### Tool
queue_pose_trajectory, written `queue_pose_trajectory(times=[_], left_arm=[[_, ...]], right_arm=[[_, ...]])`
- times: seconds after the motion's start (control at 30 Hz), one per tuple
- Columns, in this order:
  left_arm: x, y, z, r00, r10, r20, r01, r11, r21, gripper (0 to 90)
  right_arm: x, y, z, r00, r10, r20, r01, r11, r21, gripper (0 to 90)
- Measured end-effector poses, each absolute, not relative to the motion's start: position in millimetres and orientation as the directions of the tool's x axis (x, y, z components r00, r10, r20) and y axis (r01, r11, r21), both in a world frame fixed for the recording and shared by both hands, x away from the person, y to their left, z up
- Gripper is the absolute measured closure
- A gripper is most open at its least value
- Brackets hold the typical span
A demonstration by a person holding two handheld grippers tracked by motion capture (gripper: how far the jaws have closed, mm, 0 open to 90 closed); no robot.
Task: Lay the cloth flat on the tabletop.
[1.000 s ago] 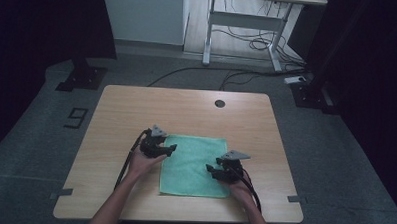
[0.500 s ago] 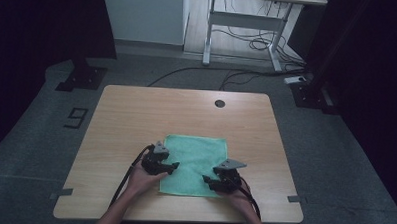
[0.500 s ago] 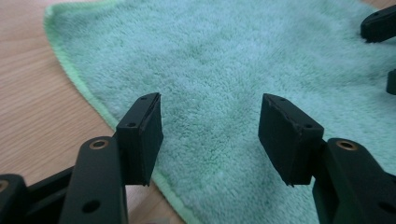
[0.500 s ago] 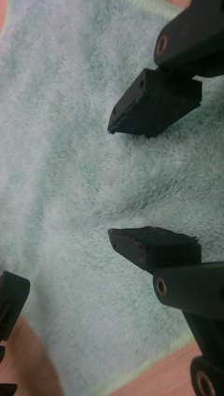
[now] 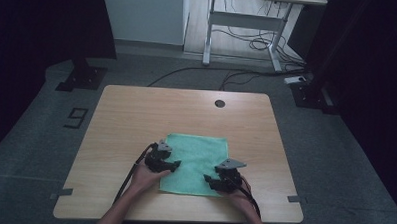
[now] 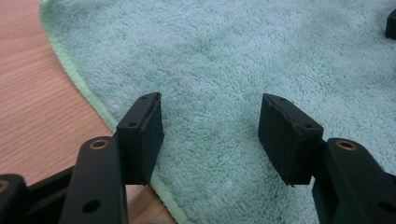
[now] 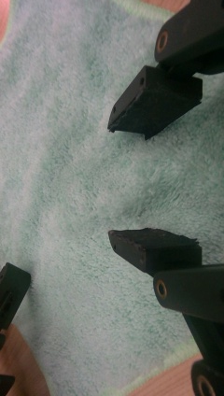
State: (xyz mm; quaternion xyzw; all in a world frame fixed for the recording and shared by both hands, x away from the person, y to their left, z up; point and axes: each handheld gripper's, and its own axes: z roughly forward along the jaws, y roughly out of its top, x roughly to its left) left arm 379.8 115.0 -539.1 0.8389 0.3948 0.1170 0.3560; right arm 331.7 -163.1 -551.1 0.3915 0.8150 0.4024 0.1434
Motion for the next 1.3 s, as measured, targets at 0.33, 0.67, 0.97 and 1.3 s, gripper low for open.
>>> queue_pose_trajectory(times=[0.33,0.67,0.97,1.3], left_arm=[[389.1,126.6,-519.6,0.624,0.781,-0.041,0.545,-0.397,0.739,42.1],[402.4,125.2,-513.7,0.607,0.795,0.003,0.534,-0.410,0.739,41.2],[414.8,126.3,-508.2,0.598,0.802,0.011,0.517,-0.396,0.759,45.1],[426.6,128.6,-503.6,0.577,0.816,0.025,0.503,-0.380,0.776,47.4]], right_arm=[[322.5,-147.9,-534.9,-0.694,0.714,0.095,0.464,0.342,0.817,41.2],[316.8,-126.8,-521.9,-0.747,0.656,0.112,0.416,0.329,0.848,40.3],[315.6,-113.8,-522.0,-0.761,0.639,0.115,0.405,0.329,0.853,40.0],[315.7,-100.6,-522.3,-0.782,0.613,0.113,0.394,0.344,0.852,38.7]])
